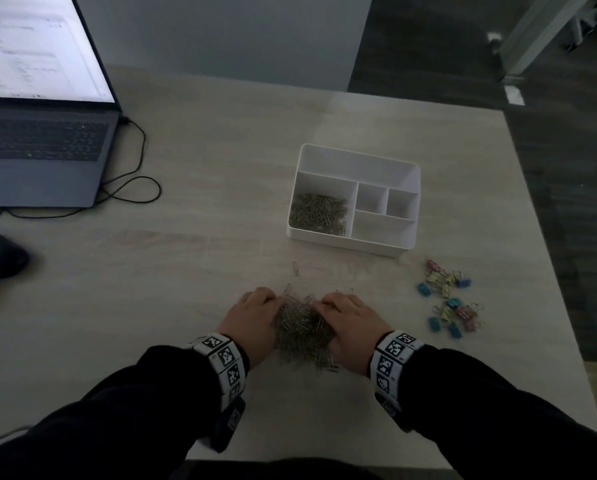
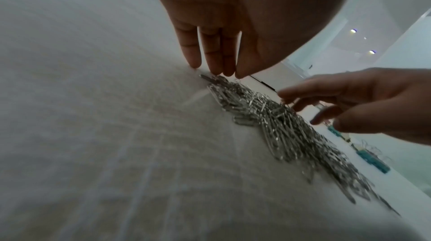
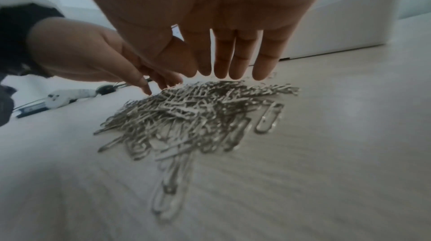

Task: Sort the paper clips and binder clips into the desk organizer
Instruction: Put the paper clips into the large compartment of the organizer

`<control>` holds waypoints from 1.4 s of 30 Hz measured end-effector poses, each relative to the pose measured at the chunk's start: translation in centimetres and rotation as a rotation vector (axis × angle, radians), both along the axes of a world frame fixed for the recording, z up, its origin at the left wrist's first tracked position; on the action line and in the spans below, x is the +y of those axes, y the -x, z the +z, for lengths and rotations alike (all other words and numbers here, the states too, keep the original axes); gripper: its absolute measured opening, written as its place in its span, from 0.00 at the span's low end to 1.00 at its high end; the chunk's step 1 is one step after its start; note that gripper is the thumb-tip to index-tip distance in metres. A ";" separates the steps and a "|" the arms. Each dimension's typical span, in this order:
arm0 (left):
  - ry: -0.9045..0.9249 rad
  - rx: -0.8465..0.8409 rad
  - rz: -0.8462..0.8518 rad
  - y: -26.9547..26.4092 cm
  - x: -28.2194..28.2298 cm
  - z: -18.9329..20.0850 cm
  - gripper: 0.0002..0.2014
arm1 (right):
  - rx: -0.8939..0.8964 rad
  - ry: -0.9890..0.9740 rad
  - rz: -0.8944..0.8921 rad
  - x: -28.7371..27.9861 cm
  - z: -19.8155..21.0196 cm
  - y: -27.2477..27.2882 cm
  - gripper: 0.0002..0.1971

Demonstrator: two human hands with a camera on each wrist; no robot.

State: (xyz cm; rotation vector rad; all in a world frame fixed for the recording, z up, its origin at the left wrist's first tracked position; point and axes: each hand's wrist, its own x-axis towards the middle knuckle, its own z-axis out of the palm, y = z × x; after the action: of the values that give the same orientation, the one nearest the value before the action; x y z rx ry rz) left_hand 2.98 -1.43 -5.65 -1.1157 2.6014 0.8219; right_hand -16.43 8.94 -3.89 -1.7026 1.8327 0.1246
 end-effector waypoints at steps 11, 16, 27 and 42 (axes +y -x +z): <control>-0.021 -0.110 -0.070 4.7 -1.8 -0.1 0.40 | 0.061 -0.032 -0.283 2.5 -0.6 2.5 0.38; -0.046 -0.087 -0.274 4.6 0.4 -0.5 0.40 | 0.006 -0.026 -0.175 3.0 -0.8 0.8 0.39; 0.066 -0.207 0.085 -1.1 -0.6 1.2 0.57 | 0.029 -0.085 -0.277 4.1 -0.4 2.9 0.51; -0.083 -0.092 -0.038 3.4 1.6 0.8 0.34 | -0.107 -0.034 -0.217 0.6 -0.8 -0.1 0.28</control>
State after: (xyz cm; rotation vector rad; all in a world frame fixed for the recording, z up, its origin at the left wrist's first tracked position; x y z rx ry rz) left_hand -0.37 0.16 -4.85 -1.0522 2.4820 0.8412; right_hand -16.28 9.58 -4.67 -1.4476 1.9094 -0.0251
